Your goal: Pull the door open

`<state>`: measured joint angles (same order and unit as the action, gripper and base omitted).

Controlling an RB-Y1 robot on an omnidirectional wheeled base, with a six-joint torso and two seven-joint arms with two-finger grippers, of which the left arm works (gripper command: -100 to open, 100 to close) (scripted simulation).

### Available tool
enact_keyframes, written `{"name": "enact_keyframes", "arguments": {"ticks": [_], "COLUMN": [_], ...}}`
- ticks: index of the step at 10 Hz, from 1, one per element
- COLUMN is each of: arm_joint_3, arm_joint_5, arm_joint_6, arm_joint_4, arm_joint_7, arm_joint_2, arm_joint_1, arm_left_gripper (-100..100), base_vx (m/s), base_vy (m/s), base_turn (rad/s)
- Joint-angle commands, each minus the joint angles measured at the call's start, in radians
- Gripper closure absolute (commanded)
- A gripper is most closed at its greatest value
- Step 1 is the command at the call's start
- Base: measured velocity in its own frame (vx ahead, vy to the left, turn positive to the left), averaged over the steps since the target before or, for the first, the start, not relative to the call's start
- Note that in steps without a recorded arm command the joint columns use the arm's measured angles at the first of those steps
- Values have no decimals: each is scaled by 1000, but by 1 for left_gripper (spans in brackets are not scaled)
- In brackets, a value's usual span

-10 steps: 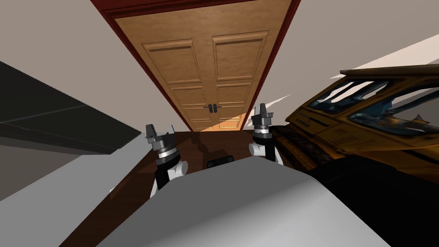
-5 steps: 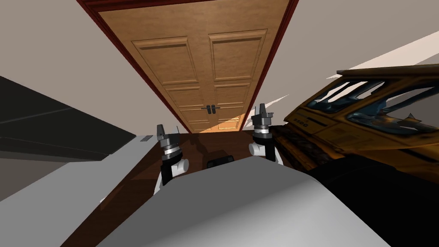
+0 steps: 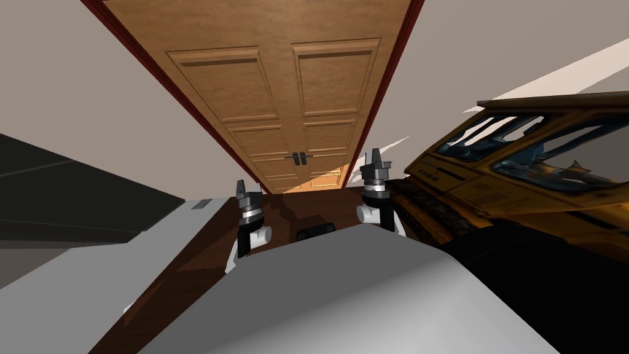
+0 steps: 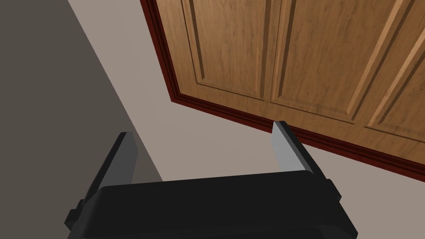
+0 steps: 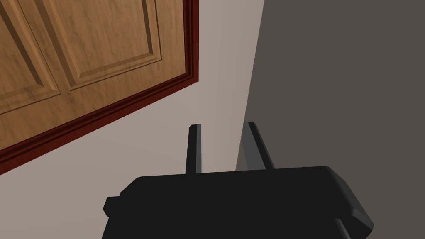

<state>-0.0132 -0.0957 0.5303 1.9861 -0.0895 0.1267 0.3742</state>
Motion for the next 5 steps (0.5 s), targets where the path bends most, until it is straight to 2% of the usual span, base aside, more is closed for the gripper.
{"name": "enact_keyframes", "arguments": {"ticks": [1, 2, 5], "arm_joint_3": [-2, -2, -6], "arm_joint_5": [-1, -1, -5], "arm_joint_6": [-9, -9, -22], "arm_joint_4": [-50, -53, -139], "arm_joint_7": [-7, -7, -22], "arm_joint_2": [12, 12, 36], "arm_joint_1": [-30, -30, -78], "arm_left_gripper": [-100, -100, -100], "base_vx": [107, 68, 79], "base_vy": [-28, -16, -13], "base_turn": [-95, -20, -69]}}
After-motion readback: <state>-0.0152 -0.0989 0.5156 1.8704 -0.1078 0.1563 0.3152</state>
